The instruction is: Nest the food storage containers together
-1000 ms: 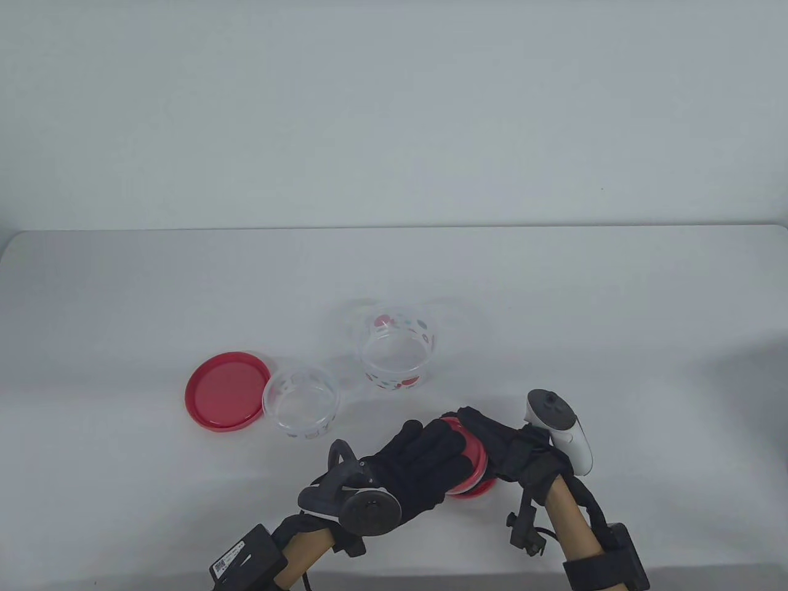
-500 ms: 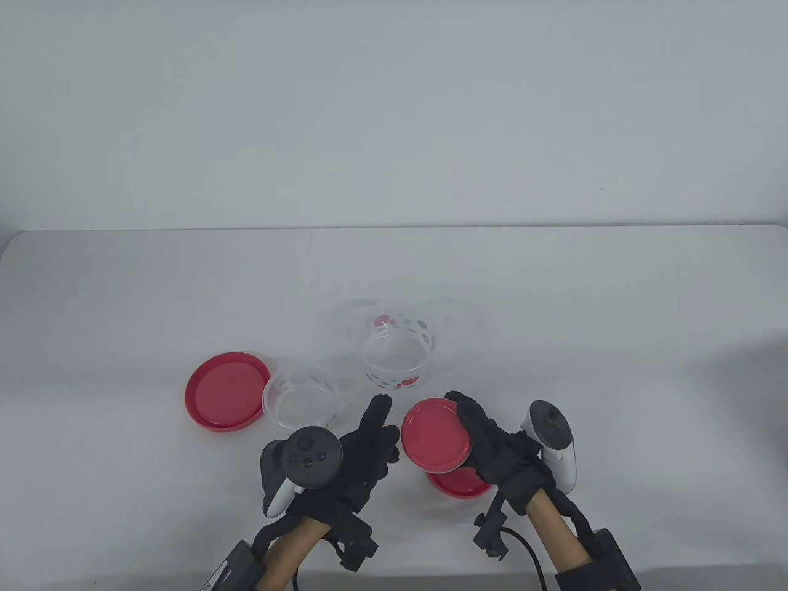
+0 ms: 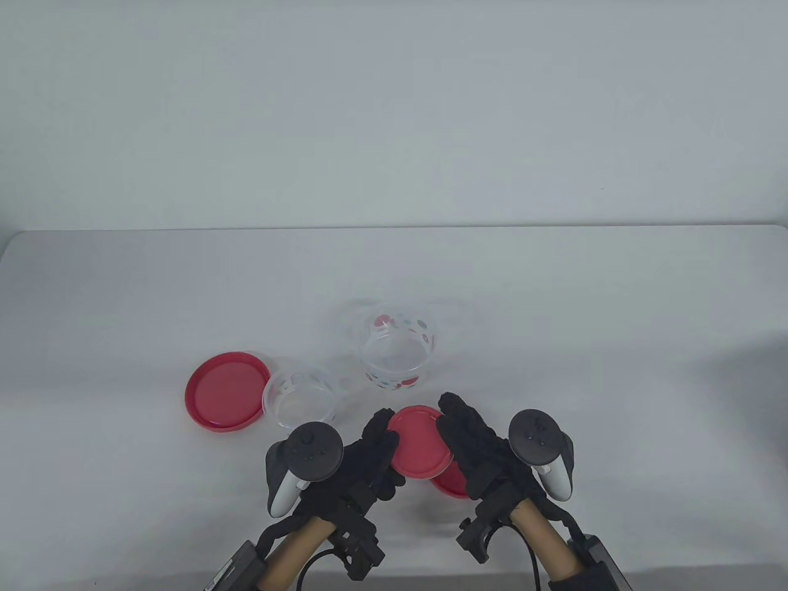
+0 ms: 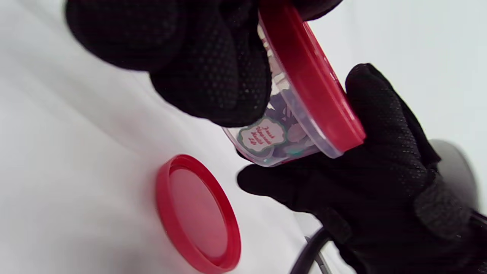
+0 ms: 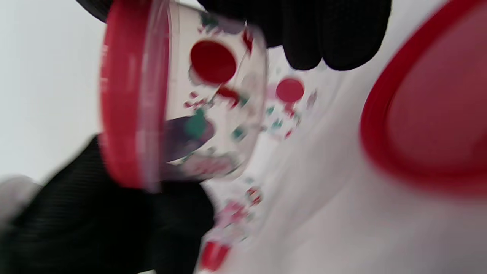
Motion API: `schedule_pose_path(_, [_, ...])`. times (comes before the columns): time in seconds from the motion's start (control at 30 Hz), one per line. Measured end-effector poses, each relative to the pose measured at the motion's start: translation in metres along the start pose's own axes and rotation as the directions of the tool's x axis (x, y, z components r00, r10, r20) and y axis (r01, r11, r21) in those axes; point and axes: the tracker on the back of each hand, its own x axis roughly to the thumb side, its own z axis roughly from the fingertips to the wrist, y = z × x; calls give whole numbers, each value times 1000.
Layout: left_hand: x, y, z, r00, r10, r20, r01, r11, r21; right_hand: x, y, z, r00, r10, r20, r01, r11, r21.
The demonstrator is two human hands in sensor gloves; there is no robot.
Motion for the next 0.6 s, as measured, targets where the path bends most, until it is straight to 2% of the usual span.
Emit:
schedule_pose_path(0.07, [2, 0, 1, 999, -41, 2, 41, 999, 10, 7, -4, 1, 983, 180, 44, -178, 982, -57])
schedule_pose_path(0.2, [4, -2, 1, 998, -67, 1, 67, 998, 10, 16, -1, 4, 979, 188, 80, -180, 980, -88])
schedule_pose_path(0.3, [5, -1, 0, 993, -117, 3, 117, 993, 11, 19, 0, 4, 963, 252, 99, -240, 964, -114])
schedule_pose_path(0.5, [4, 5, 0, 997, -73, 7, 73, 997, 24, 19, -3, 2, 980, 190, 51, -182, 974, -134])
schedule_pose_path(0.6, [3, 20, 2, 996, -70, 46, 65, 991, 113, 17, -13, -4, 997, 79, -21, -82, 977, -199])
